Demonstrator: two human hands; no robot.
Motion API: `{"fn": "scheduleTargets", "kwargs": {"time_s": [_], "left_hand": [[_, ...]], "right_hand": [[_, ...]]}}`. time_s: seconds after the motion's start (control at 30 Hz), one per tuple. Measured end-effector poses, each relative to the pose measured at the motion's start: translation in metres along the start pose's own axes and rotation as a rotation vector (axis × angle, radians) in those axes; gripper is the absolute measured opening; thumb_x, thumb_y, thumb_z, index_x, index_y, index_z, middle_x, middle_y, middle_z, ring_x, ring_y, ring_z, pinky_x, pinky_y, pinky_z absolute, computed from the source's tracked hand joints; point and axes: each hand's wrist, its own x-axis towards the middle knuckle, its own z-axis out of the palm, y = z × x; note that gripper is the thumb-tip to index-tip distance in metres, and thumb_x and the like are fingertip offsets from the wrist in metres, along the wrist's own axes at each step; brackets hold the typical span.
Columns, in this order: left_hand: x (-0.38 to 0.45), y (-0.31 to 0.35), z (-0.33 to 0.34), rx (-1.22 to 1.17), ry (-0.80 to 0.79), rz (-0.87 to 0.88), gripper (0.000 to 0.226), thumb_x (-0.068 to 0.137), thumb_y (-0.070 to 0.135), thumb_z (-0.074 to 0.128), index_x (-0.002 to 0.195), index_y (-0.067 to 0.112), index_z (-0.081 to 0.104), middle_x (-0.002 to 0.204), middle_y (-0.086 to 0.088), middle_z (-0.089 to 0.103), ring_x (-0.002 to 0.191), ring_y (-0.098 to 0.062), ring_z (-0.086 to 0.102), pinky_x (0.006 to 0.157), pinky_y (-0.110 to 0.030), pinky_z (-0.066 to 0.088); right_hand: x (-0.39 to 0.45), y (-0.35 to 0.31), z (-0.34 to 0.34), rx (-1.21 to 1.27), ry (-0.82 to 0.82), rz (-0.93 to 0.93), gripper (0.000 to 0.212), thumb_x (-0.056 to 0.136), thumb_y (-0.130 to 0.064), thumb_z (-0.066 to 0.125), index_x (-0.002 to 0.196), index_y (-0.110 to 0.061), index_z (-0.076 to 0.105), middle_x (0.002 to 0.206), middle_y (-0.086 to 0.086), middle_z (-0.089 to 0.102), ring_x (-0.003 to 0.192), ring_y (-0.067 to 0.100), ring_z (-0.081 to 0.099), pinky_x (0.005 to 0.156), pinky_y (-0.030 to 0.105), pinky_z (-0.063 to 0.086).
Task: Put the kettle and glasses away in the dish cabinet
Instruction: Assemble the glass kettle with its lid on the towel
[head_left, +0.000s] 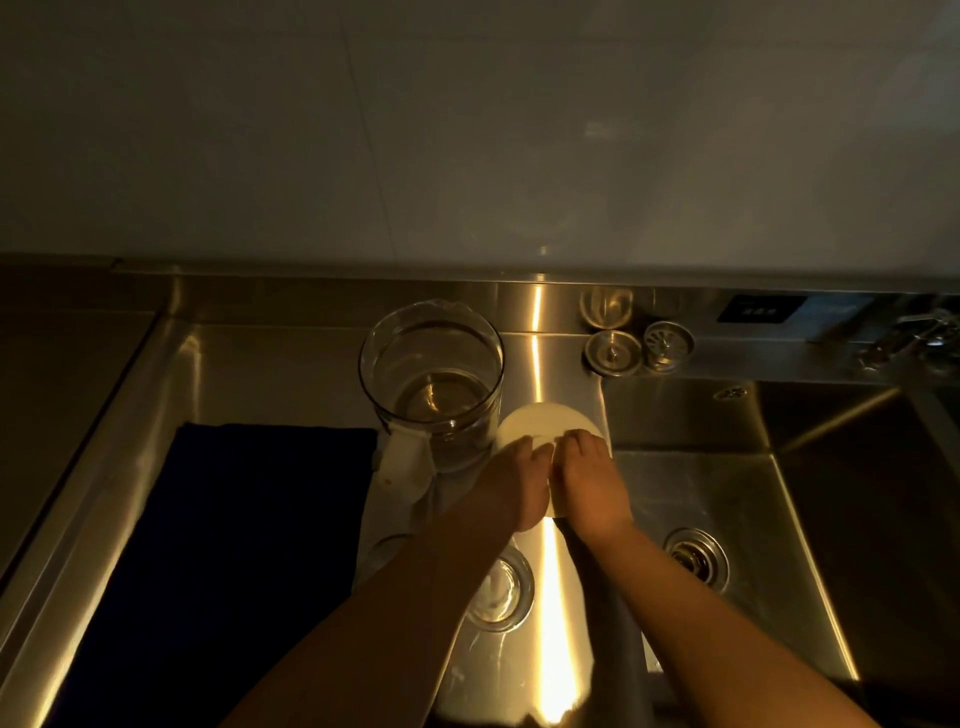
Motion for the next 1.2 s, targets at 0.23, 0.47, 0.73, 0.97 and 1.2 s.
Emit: {"fn": "scheduleTargets", "kwargs": {"time_s": [0.23, 0.47, 0.73, 0.97, 1.2], "left_hand": [[-0.011, -0.005, -0.033, 0.108, 0.178, 0.141, 0.058, 0.096, 0.023, 0.041, 0.149, 0.013, 0.019, 0.156, -0.008, 0.019, 0.144, -0.023, 0.013, 0.116, -0.033, 0.008], [-0.048, -0.027, -0.083, 0.174, 0.401, 0.243, 0.061, 0.095, 0.018, 0.041, 0.150, 0.012, 0.015, 0.157, -0.009, 0.017, 0.145, -0.023, 0.009, 0.117, -0.037, 0.003], [-0.059, -0.060, -0.086, 0.191, 0.313, 0.117, 0.056, 0.099, 0.021, 0.039, 0.148, 0.010, 0.014, 0.154, -0.010, 0.022, 0.144, -0.025, 0.013, 0.118, -0.037, 0.010], [-0.058, -0.067, -0.090, 0.193, 0.295, 0.118, 0.049, 0.092, 0.032, 0.052, 0.136, 0.016, 0.037, 0.133, -0.004, 0.052, 0.124, -0.020, 0.046, 0.110, -0.033, 0.025], [-0.059, -0.065, -0.091, 0.239, 0.315, 0.087, 0.047, 0.092, 0.030, 0.052, 0.135, 0.016, 0.037, 0.132, -0.004, 0.052, 0.124, -0.020, 0.046, 0.110, -0.034, 0.025]], "right_hand": [[-0.007, -0.015, -0.019, 0.277, 0.172, 0.054, 0.048, 0.090, -0.017, 0.059, 0.133, -0.003, 0.042, 0.131, 0.015, 0.046, 0.121, 0.027, 0.042, 0.096, 0.028, 0.035], [-0.016, -0.050, -0.045, 0.254, 0.317, 0.004, 0.055, 0.087, -0.013, 0.063, 0.136, -0.002, 0.040, 0.134, 0.017, 0.046, 0.124, 0.029, 0.042, 0.101, 0.035, 0.036], [-0.025, -0.103, -0.058, 0.276, 0.364, -0.073, 0.057, 0.087, -0.015, 0.060, 0.138, -0.004, 0.037, 0.136, 0.015, 0.044, 0.124, 0.027, 0.042, 0.101, 0.028, 0.032], [-0.025, -0.121, -0.049, 0.268, 0.338, -0.098, 0.060, 0.086, -0.018, 0.062, 0.140, -0.010, 0.036, 0.139, 0.012, 0.042, 0.124, 0.025, 0.043, 0.097, 0.028, 0.037], [-0.019, -0.117, -0.048, 0.275, 0.275, -0.099, 0.061, 0.086, -0.015, 0.060, 0.140, -0.017, 0.034, 0.138, 0.009, 0.040, 0.122, 0.024, 0.043, 0.092, 0.032, 0.043]]}}
